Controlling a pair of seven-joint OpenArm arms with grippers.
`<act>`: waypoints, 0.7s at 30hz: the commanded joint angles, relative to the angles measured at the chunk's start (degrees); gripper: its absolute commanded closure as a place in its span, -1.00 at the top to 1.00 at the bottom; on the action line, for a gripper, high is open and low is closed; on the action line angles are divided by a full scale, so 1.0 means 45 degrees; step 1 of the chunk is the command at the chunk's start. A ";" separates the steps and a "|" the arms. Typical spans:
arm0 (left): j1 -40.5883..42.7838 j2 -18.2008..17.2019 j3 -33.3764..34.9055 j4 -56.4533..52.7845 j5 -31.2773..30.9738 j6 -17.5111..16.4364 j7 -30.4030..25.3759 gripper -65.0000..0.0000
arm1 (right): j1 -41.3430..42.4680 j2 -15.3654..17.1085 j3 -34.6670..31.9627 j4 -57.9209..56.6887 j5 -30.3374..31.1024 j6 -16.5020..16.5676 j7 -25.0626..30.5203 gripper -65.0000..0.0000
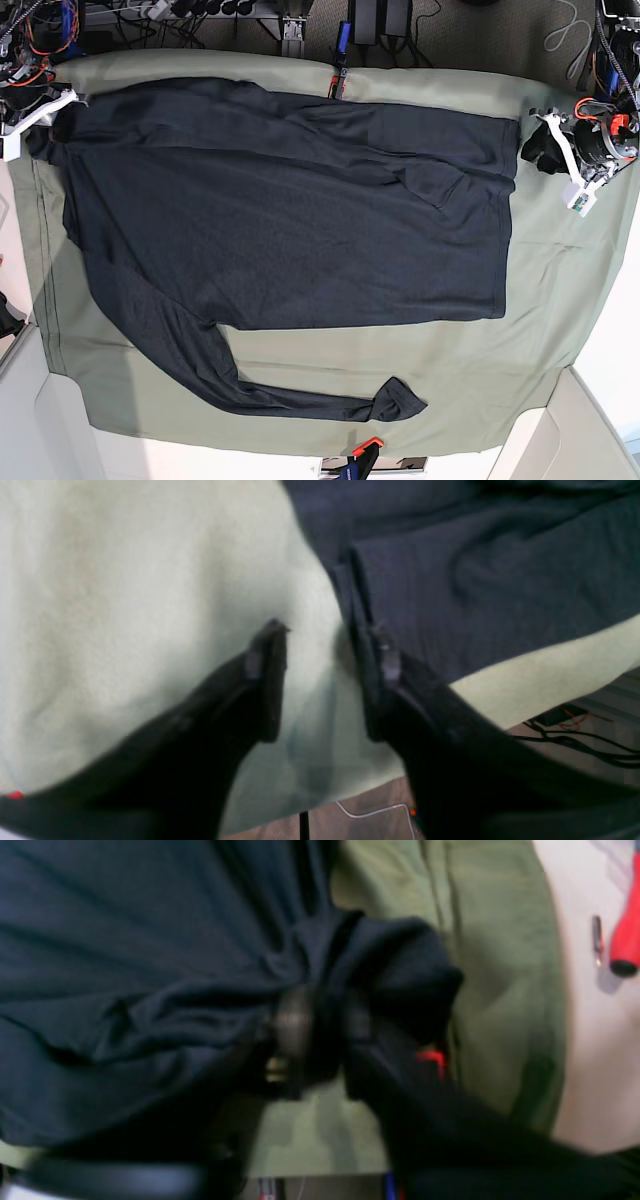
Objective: Fold the T-shirt properly
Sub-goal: 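Pull the folded edge back with both grippers, spreading the shirt flat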
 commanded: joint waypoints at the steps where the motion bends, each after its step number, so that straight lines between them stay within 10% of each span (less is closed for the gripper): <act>1: -0.0068 -0.0282 -0.0141 0.0141 -0.0185 0.0017 -0.0248 -0.06 | 0.0034 0.0204 0.0102 0.0136 0.0165 0.0058 0.0379 -0.22; 4: -0.0068 -0.0282 -0.0141 0.0141 -0.0321 0.0017 -0.0282 -0.05 | 0.0039 0.0209 0.0102 0.0136 0.0311 0.0049 0.0481 0.04; 21: -0.1477 -0.0321 -0.0141 0.0141 -0.1545 0.0017 -0.0894 -0.05 | 0.0899 0.0209 0.0233 0.2361 0.0287 -0.0044 0.0923 0.04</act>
